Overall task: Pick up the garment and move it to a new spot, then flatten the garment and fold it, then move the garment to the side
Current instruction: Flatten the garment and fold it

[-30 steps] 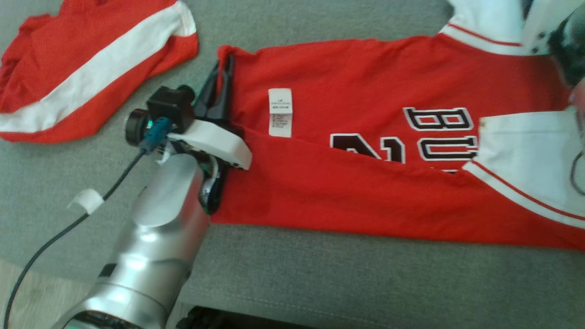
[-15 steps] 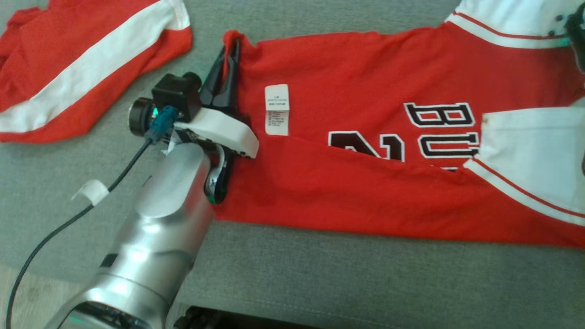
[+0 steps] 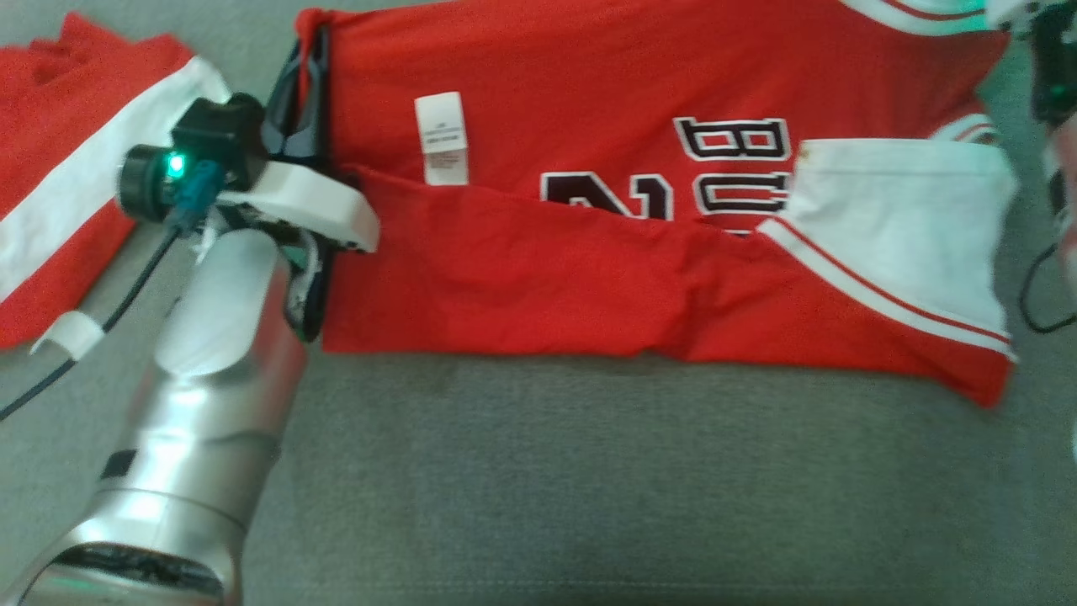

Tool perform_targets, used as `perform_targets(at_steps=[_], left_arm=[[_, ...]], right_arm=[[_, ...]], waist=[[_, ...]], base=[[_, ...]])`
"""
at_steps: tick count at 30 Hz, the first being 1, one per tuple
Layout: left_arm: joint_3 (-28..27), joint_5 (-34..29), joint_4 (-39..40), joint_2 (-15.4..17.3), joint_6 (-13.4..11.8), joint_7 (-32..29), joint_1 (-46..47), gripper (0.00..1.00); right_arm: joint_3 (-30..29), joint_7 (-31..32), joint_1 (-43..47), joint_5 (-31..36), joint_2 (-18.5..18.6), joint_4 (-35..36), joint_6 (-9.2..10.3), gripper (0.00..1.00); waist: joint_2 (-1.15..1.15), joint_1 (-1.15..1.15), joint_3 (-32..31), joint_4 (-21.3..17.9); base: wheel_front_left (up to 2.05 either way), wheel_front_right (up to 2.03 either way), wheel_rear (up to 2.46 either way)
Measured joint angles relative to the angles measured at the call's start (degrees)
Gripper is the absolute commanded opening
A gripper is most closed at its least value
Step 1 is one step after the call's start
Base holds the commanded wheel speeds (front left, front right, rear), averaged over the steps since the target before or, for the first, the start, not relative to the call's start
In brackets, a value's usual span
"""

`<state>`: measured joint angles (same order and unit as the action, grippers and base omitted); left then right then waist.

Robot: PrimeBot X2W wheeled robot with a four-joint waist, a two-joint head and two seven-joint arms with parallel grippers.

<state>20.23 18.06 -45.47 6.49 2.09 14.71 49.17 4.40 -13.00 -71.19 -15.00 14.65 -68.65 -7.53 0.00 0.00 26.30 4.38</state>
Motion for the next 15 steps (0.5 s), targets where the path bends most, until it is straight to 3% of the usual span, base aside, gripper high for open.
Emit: perform_targets(at_steps=[7, 15], left_arm=[[-2.16, -1.67, -0.43, 1.37, 0.94, 0.00, -2.38, 0.00], [-5.92, -2.76, 0.67, 1.41, 1.33, 0.00, -14.17, 0.00]], right_arm=[[3.30, -1.22, 7.39, -7.67, -1.60, 7.40, 0.00, 0.00], [9.59, -1.37, 27.39, -20.28, -1.11, 20.84, 0.00, 0.00]], waist=[[0.00, 0.00, -3.65, -3.20], [0.00, -0.01, -9.48, -5.91]], base=[[0.00, 0.00, 0.00], [0.00, 0.00, 0.00]])
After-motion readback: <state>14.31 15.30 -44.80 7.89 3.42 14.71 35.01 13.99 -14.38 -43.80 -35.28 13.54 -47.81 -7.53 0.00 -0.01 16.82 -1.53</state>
